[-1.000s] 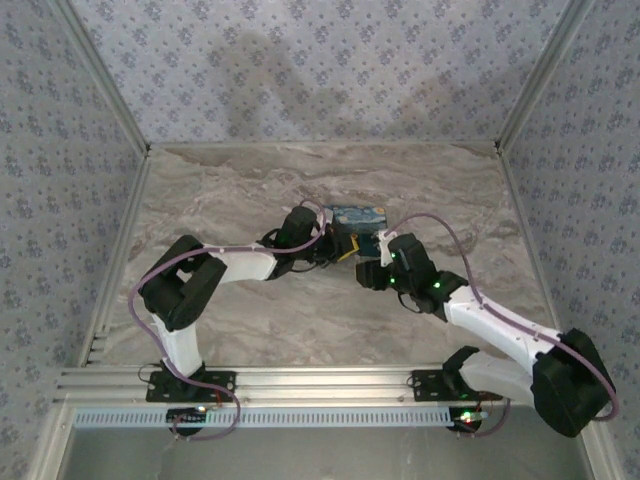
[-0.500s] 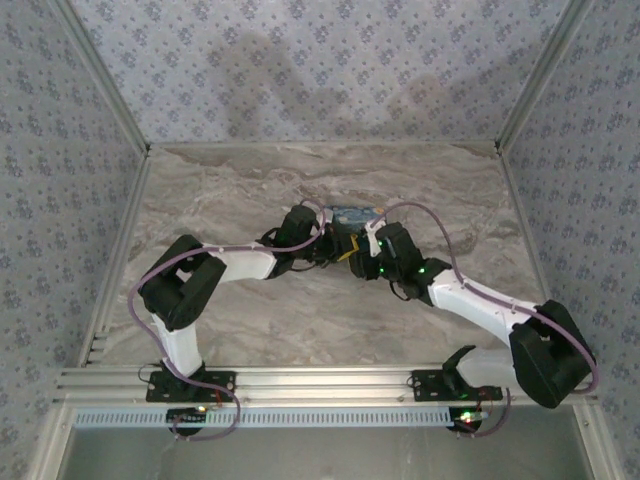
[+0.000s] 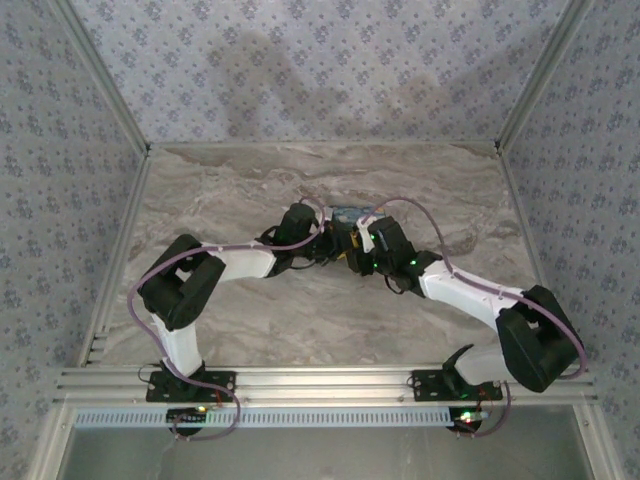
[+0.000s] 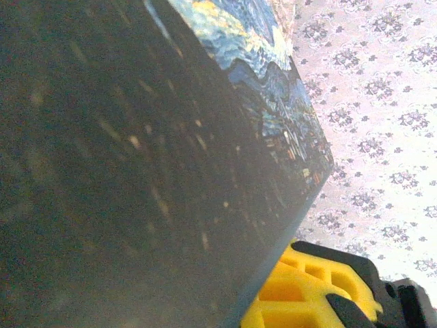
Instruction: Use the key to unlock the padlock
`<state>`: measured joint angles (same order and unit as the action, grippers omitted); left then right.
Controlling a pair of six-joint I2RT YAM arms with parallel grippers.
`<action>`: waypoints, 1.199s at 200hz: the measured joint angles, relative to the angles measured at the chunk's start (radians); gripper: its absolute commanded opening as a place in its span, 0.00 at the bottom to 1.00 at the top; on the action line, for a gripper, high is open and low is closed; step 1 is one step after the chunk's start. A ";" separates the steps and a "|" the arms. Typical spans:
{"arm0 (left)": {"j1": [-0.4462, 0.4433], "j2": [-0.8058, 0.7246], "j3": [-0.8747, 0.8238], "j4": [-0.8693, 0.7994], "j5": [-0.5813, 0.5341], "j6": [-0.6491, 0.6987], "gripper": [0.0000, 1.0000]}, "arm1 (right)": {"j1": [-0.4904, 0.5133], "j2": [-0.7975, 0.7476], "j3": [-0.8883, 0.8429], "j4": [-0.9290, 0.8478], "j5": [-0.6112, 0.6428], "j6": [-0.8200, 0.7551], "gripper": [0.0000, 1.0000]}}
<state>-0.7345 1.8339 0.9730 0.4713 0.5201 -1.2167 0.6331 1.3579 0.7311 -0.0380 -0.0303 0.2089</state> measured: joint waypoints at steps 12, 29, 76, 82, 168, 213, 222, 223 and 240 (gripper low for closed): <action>0.004 0.000 0.000 0.000 -0.001 -0.001 0.00 | 0.001 0.001 0.002 0.000 -0.002 -0.008 0.01; 0.007 0.000 0.000 -0.002 -0.005 0.000 0.00 | 0.002 0.001 0.003 -0.002 -0.004 -0.023 0.00; 0.007 0.000 -0.001 -0.007 -0.011 0.000 0.10 | 0.002 0.008 0.003 0.001 -0.014 -0.026 0.00; 0.007 0.000 -0.001 -0.009 -0.012 0.001 0.14 | 0.002 0.011 0.003 0.003 -0.018 -0.025 0.00; 0.005 -0.022 -0.135 0.000 -0.048 0.003 0.45 | 0.005 0.137 -0.066 0.042 -0.115 0.041 0.00; 0.006 -0.079 -0.204 -0.008 -0.082 0.005 0.47 | 0.005 0.143 -0.068 0.054 -0.135 0.045 0.00; 0.006 -0.102 -0.211 -0.015 -0.091 0.010 0.48 | 0.005 0.143 -0.070 0.057 -0.135 0.045 0.00; 0.006 -0.104 -0.211 -0.016 -0.091 0.011 0.48 | 0.005 0.143 -0.071 0.057 -0.135 0.045 0.00; 0.011 -0.146 -0.216 -0.032 -0.104 0.024 0.49 | 0.005 0.138 -0.073 0.057 -0.135 0.042 0.00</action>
<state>-0.7231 1.6882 0.7567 0.4389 0.4160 -1.1927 0.6376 1.4963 0.6579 0.0189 -0.1654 0.2504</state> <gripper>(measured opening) 0.479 0.061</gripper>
